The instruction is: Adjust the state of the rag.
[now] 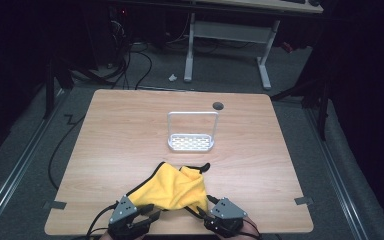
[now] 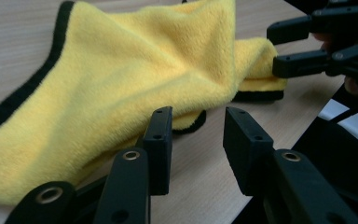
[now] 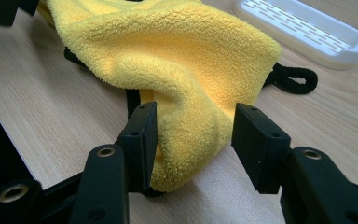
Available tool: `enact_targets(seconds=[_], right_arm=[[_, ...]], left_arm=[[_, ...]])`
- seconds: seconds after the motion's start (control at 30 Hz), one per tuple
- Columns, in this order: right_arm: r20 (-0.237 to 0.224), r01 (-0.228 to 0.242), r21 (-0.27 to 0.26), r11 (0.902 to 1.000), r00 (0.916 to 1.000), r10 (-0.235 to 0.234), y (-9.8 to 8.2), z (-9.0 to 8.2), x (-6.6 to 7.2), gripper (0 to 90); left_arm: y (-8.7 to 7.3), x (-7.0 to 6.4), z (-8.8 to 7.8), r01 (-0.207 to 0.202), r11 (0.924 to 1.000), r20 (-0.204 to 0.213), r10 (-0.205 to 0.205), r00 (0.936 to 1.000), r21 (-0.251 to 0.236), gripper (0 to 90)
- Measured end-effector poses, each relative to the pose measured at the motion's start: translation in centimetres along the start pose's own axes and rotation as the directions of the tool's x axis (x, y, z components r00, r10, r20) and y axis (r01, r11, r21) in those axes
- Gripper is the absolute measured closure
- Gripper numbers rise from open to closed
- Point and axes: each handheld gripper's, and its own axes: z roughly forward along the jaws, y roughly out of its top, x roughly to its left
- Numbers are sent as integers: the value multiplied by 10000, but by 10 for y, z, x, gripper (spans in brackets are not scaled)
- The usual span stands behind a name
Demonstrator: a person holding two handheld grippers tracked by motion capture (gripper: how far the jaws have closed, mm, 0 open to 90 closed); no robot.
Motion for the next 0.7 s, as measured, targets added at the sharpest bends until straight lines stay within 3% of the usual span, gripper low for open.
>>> enact_targets(seconds=[0.17, 0.3, 0.4, 0.47, 0.57, 0.7], right_arm=[[12, 30, -22, 10000, 10000, -30, 0, -1, 0, 514], [-18, -20, 74, 10000, 10000, 21, 0, 1, 0, 514], [-102, -15, 205, 9998, 9999, 17, -1, 4, 0, 514], [-104, 37, 244, 9997, 9999, -35, -1, 6, 1, 514], [-128, 56, 288, 9996, 9999, -52, -1, 7, 3, 514], [-131, 70, 482, 9988, 9999, -64, -1, 10, 3, 552]], left_arm=[[-7, -1, 9, 22, 9993, -235, -14, 9997, 363, 614], [-7, -3, 22, 5, 9986, -443, 18, 9990, 527, 514], [-5, -6, 33, -250, 9969, -861, 314, 9958, 746, 479], [-4, -5, 38, -188, 9968, -1023, 266, 9944, 773, 480], [-1, -5, 43, -354, 9955, -1319, 469, 9901, 884, 533], [3, -3, 48, -605, 9926, -1549, 765, 9850, 1056, 771]])
